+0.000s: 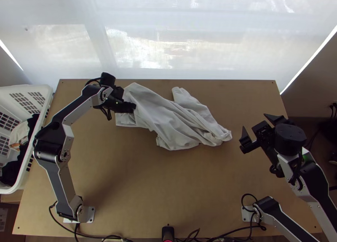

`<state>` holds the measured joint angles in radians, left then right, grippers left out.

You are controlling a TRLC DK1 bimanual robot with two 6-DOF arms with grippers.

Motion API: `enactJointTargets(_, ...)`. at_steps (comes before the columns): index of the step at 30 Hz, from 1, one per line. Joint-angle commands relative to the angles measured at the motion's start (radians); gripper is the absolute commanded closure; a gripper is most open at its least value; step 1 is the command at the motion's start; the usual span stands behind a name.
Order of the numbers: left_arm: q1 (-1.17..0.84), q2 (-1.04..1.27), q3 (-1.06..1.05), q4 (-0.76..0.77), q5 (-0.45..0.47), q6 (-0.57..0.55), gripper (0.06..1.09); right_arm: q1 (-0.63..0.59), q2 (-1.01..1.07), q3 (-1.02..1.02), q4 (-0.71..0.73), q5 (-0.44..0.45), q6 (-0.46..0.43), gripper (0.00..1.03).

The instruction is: Fold the t-shirt

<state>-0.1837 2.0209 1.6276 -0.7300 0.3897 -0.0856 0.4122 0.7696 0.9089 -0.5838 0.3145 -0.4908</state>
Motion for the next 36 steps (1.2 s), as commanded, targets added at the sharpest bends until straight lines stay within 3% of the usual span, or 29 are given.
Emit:
enactJointTargets(1, 0.01, -0.021, 0.005, -0.017, 0.006, 0.018, 1.05, 0.0, 0.007, -0.002, 0.015, 0.001, -0.002, 0.05)
enactJointTargets(7, 0.012, -0.157, -0.012, -0.049, 0.009, 0.04, 1.05, 0.051, 0.02, -0.002, 0.016, -0.002, -0.002, 0.05)
enactJointTargets(18, 0.069, -0.303, 0.106, -0.094, 0.012, 0.06, 1.05, 0.358, 0.163, -0.027, 0.039, -0.022, 0.006, 0.05)
enactJointTargets(26, 0.064, -0.281, 0.291, -0.115, 0.02, 0.06, 1.05, 0.476, 0.396, 0.041, 0.159, -0.094, 0.054, 0.05)
enactJointTargets(36, 0.081, -0.304, 0.311, -0.101, 0.04, 0.04, 1.05, 0.597, 0.669, 0.097, 0.325, -0.13, 0.09, 0.05)
